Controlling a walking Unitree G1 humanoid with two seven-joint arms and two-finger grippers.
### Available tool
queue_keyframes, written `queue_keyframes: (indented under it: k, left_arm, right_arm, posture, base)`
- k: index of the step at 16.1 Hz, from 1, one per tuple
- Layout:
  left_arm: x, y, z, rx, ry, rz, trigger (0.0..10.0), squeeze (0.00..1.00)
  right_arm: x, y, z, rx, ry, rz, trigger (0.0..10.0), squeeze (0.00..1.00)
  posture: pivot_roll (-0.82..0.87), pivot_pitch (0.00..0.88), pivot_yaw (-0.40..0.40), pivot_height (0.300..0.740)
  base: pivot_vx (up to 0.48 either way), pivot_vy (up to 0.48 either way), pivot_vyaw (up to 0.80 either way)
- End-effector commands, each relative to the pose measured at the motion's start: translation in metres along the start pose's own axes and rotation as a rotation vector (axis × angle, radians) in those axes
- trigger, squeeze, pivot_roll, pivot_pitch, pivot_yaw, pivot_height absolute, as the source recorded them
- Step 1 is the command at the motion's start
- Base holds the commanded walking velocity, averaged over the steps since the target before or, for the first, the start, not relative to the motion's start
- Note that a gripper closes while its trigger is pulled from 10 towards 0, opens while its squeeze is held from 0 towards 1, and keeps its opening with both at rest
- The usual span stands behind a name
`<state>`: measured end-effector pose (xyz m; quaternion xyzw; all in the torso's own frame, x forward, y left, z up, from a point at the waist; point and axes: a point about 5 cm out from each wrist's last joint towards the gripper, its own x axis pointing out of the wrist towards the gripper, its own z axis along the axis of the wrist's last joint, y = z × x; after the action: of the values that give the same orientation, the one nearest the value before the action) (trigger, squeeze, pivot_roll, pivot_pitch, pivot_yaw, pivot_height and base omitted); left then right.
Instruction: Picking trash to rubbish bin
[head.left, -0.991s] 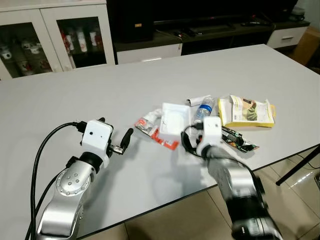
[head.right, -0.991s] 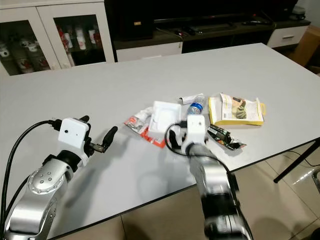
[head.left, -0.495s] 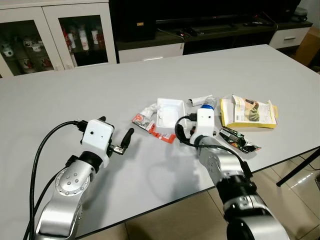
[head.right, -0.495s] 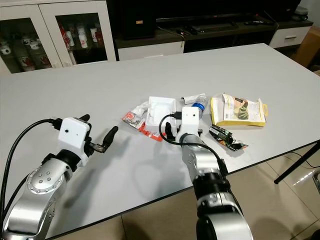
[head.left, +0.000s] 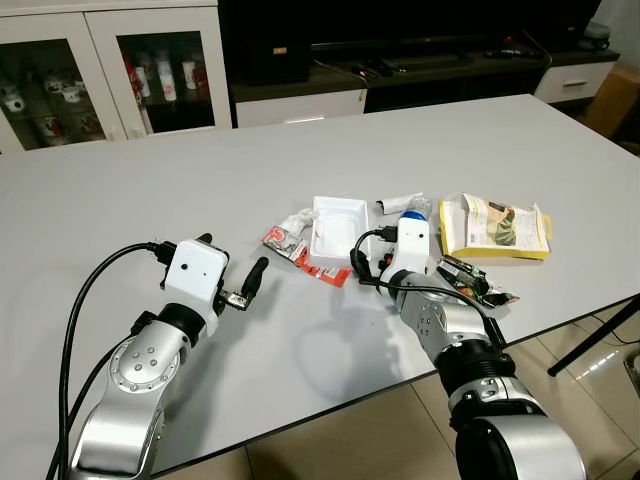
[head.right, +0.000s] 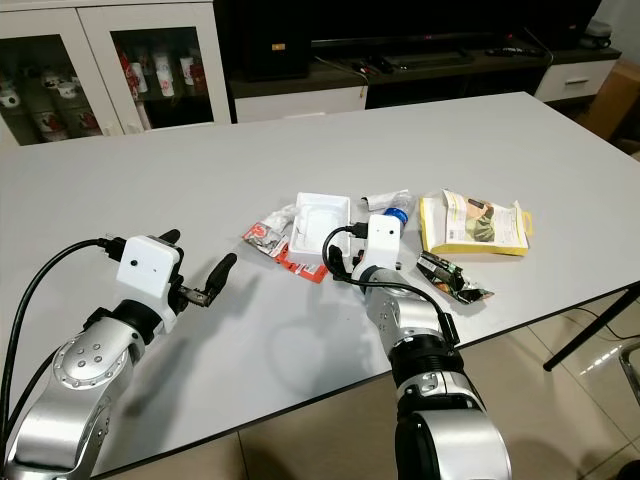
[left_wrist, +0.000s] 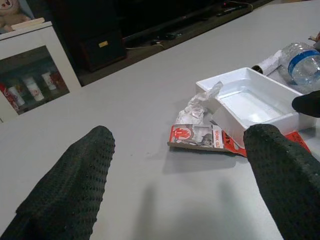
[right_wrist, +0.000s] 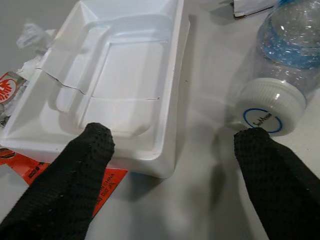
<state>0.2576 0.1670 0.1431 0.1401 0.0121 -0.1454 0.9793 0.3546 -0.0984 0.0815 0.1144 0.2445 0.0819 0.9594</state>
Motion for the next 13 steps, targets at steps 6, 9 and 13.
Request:
queue_keyframes:
  k: [6,9,13]
  left_arm:
    - [0.0011,-0.0015,0.0004,0.028,-0.009,-0.009,10.0,0.00]
    - [0.0010,-0.0047,-0.0011,0.038,-0.006,-0.026,10.0,0.00]
    - [0.0013,-0.0052,-0.0018,0.043,-0.010,-0.025,10.0,0.00]
  right_arm:
    - [-0.0006,-0.0124,-0.0216,0.074,0.084,-0.021,0.0,0.00]
    - [-0.0020,-0.0163,-0.0245,0.073,0.072,-0.017,0.0,0.00]
    - [-0.0034,-0.0191,-0.0231,0.080,0.049,-0.016,0.0,0.00]
  posture:
    - [0.08,0.000,-0.048,0.740]
    - [0.08,0.000,-0.045,0.740]
    - [0.08,0.000,-0.051,0.740]
  base:
    - [0.000,0.000,0.00]
    - [0.000,0.000,0.00]
    - [0.000,0.000,0.00]
